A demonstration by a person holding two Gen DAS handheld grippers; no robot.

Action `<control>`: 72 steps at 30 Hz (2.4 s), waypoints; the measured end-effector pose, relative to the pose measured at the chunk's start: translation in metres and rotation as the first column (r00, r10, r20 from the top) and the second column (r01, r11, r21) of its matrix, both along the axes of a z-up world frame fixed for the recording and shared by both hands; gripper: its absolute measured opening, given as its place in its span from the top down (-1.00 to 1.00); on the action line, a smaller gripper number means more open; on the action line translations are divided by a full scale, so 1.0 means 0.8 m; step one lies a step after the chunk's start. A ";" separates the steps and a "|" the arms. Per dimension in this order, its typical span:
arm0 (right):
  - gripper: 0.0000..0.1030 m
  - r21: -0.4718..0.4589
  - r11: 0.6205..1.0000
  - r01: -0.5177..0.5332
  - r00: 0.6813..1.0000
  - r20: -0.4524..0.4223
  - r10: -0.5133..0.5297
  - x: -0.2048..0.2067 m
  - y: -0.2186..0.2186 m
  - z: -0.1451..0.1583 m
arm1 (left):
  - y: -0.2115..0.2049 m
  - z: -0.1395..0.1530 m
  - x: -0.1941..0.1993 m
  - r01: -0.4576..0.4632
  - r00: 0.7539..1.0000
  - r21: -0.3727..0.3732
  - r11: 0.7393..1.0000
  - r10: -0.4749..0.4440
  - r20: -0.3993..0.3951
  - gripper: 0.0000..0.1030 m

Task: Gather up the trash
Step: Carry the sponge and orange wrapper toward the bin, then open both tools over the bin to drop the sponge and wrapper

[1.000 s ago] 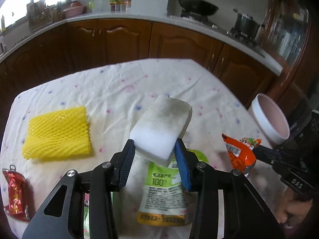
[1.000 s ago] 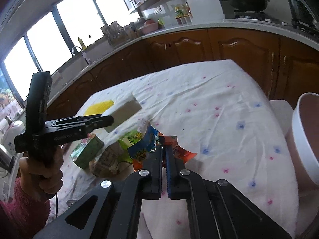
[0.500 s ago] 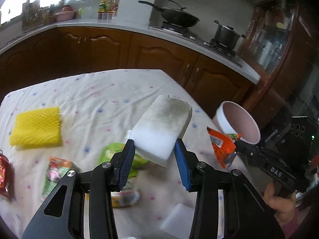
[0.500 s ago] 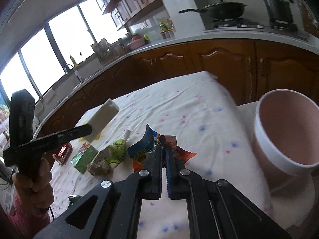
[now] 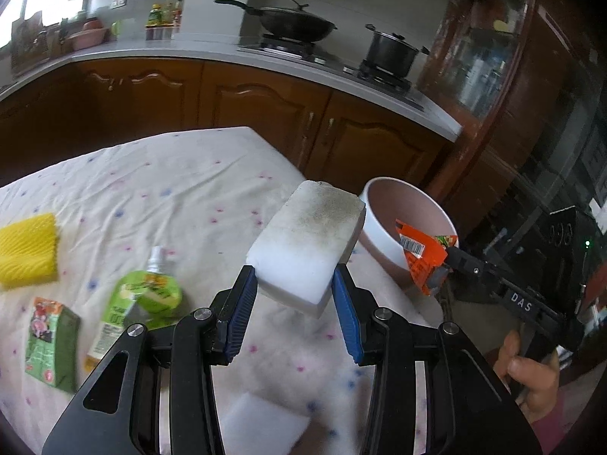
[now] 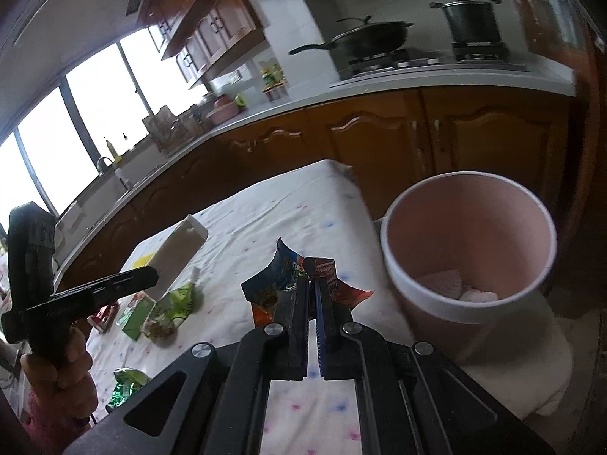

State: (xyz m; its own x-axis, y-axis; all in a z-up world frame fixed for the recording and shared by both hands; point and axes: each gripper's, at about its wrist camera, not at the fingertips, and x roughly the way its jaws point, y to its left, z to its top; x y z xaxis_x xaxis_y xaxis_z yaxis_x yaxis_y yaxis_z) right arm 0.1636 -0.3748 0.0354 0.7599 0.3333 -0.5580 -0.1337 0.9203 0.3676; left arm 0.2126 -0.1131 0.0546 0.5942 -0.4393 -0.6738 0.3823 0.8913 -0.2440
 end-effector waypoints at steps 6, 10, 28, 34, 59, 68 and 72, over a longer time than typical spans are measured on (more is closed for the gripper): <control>0.94 0.010 0.999 0.051 0.999 0.009 -0.051 -0.010 -0.031 0.002 | -0.031 0.001 -0.001 0.034 0.999 0.009 0.999 -0.034 0.001 0.22; 0.94 0.017 0.997 0.076 0.997 0.012 -0.076 -0.013 -0.050 0.002 | -0.052 0.002 0.000 0.056 0.998 0.014 0.998 -0.056 0.002 0.22; 0.94 0.036 0.986 0.162 0.987 0.012 -0.162 -0.002 -0.122 -0.006 | -0.149 -0.004 0.020 0.133 0.991 0.040 0.990 -0.132 -0.023 0.22; 0.94 0.036 0.982 0.188 0.982 0.002 -0.188 0.014 -0.145 -0.009 | -0.187 -0.007 0.042 0.155 0.988 0.053 0.986 -0.154 -0.031 0.22; 0.84 0.021 0.977 0.213 0.974 -0.085 -0.211 0.066 -0.186 -0.042 | -0.276 -0.056 0.105 0.189 0.977 0.153 0.970 -0.170 -0.131 0.08; 0.36 0.048 0.971 0.234 0.969 -0.085 -0.230 0.061 -0.193 -0.042 | -0.273 -0.064 0.104 0.182 0.975 0.146 0.972 -0.160 -0.155 -0.17; 0.30 0.057 0.969 0.241 0.968 -0.079 -0.236 0.056 -0.193 -0.039 | -0.265 -0.059 0.097 0.174 0.976 0.128 0.976 -0.154 -0.151 -0.17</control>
